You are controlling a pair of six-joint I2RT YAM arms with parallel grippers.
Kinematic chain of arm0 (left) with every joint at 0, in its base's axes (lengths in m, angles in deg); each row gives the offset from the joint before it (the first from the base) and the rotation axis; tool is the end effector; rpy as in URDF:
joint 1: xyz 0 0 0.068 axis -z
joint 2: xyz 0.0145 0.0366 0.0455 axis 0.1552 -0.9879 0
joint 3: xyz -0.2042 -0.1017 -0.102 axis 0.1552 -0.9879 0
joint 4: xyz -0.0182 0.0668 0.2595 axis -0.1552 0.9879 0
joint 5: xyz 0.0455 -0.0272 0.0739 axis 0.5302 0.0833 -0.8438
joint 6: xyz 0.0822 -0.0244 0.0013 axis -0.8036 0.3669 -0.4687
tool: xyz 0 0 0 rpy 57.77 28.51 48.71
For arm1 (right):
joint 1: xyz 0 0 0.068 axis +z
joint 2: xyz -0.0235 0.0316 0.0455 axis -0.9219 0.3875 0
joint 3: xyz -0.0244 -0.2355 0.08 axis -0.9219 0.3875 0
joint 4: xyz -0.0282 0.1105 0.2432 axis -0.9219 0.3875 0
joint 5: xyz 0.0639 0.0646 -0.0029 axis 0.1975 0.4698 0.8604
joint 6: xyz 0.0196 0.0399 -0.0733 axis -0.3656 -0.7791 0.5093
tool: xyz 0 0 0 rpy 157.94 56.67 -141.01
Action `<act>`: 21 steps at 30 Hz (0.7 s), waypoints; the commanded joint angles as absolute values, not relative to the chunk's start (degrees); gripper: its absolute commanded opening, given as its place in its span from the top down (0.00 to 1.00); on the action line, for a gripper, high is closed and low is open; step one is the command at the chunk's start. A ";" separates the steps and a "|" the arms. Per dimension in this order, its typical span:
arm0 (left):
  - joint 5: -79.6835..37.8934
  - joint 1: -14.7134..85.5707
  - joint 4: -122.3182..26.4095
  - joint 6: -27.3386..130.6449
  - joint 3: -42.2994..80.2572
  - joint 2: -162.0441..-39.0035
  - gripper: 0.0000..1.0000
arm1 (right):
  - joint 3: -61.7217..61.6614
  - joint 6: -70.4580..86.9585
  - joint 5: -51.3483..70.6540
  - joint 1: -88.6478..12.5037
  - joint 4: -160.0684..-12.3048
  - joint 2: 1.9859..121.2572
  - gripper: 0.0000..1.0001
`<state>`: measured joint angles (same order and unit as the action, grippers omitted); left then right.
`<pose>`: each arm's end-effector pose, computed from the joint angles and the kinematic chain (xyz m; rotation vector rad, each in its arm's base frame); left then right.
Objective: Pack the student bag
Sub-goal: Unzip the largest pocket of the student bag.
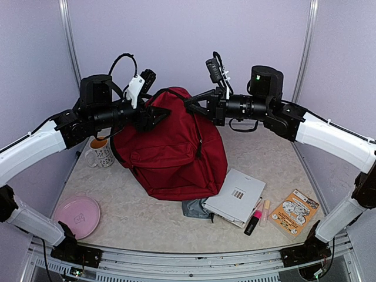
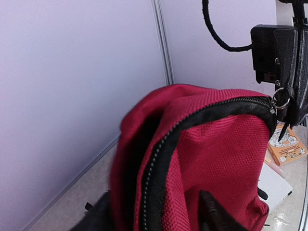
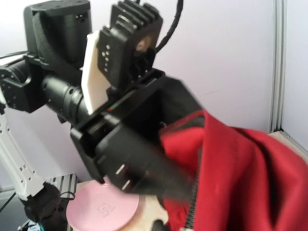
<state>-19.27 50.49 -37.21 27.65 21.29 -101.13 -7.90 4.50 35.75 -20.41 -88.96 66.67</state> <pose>0.2624 -0.2500 0.3737 0.9175 1.5190 -0.5206 0.2402 0.3173 0.4005 -0.9837 1.4123 1.2234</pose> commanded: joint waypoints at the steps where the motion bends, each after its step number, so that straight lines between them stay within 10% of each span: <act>1: -19.28 50.04 -35.04 30.03 24.48 -103.17 0.20 | -10.91 1.55 35.28 -21.26 -93.91 68.55 1.00; 5: -14.32 47.32 -37.16 31.50 26.52 -100.49 0.02 | -10.70 -1.06 33.29 -22.36 -96.18 69.17 1.00; 21: -14.35 41.12 -35.02 38.06 23.22 -85.04 0.08 | -14.81 -3.23 32.41 -23.76 -97.87 74.33 1.00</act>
<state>-10.81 37.68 -38.89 36.72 23.69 -85.43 -12.10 -2.41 31.81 -23.47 -95.51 73.68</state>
